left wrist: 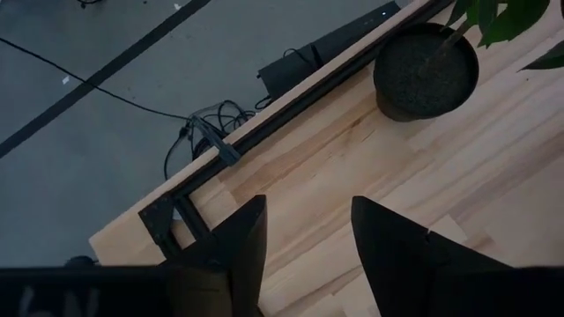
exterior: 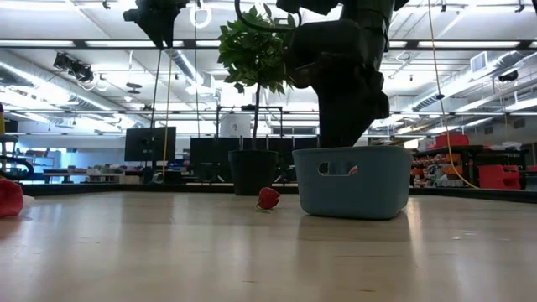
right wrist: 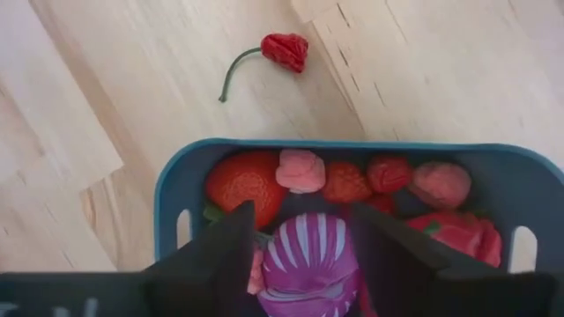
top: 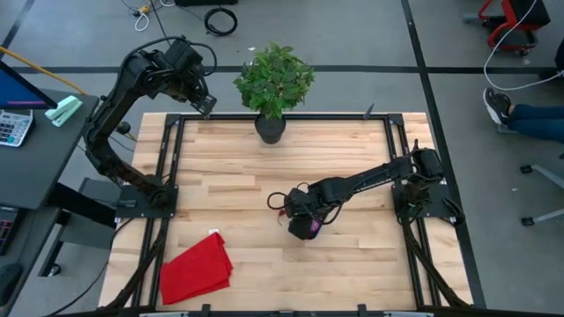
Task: Pick and placing Produce into tupperware
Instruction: Put the cherry into the bin
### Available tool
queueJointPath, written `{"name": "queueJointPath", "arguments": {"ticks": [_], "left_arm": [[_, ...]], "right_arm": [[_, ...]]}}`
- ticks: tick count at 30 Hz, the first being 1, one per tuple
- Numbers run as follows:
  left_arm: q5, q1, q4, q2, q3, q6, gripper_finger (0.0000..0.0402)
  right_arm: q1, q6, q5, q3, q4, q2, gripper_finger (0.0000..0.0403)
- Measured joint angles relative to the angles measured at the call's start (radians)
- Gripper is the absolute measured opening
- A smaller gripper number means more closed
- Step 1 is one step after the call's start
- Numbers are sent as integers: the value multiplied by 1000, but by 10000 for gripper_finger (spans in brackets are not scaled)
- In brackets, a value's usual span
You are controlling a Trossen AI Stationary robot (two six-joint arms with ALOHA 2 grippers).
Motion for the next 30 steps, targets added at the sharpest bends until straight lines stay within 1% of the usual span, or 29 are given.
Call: {"name": "queueJointPath", "arguments": {"ticks": [4,7,11,14,17,21,23,26,30], "left_arm": [[0,0,-3,0,0,-42,176],[15,0,-14,0,0,-94,178],[151,-6,-11,2,-20,-120,172],[183,-37,19,3,-74,-128,165],[184,-88,66,3,-164,-151,160],[185,-193,171,3,-329,-237,156],[194,-256,215,4,-415,-282,156],[237,-354,276,4,-533,-344,157],[264,-508,340,4,-655,-460,151]], "right_arm": [[0,0,-16,0,-5,-7,205],[0,0,-60,1,-13,-20,208],[0,1,-88,2,-29,-47,207],[2,0,-87,2,-50,-79,206],[1,-4,-67,2,-65,-113,204],[1,-9,10,2,-73,-162,205],[1,-8,46,2,-76,-186,205],[1,-8,94,2,-77,-221,204],[1,-10,152,2,-77,-254,204]]}}
